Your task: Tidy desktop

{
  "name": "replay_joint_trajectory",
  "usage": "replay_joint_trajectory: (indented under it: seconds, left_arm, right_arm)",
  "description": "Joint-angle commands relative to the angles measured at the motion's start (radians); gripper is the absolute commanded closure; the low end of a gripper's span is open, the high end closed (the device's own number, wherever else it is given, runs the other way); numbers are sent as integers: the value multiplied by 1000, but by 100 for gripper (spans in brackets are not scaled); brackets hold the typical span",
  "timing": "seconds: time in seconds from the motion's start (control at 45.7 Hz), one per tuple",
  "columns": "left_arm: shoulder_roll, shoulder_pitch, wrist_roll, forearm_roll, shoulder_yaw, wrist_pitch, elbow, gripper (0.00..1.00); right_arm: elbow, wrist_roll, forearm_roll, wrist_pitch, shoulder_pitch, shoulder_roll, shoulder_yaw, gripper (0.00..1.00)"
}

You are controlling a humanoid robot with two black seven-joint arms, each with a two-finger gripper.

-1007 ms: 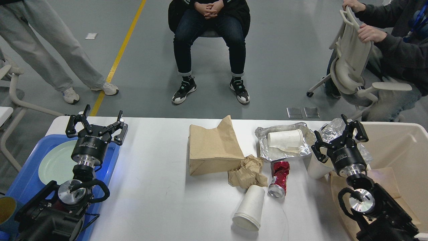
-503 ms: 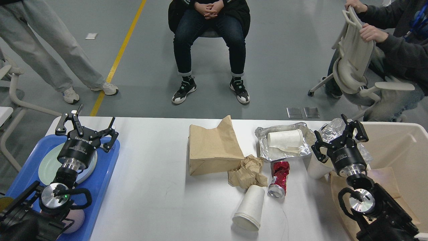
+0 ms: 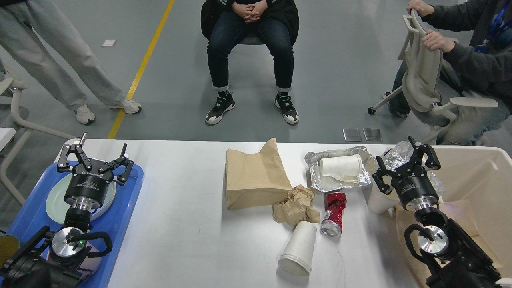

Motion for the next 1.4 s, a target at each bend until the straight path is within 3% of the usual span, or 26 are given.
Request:
replay_joint_trajectory:
  seconds: [0.0,1.379]
  left_arm:
    - [0,0,-2,-4,0,0,0,4]
    - [0,-2,-2,-6,0,0,0,4]
  right_arm:
    - [0,0,-1,0,0,0,0,0]
    - [-14,-11,82,-34,25,-52,-2,0]
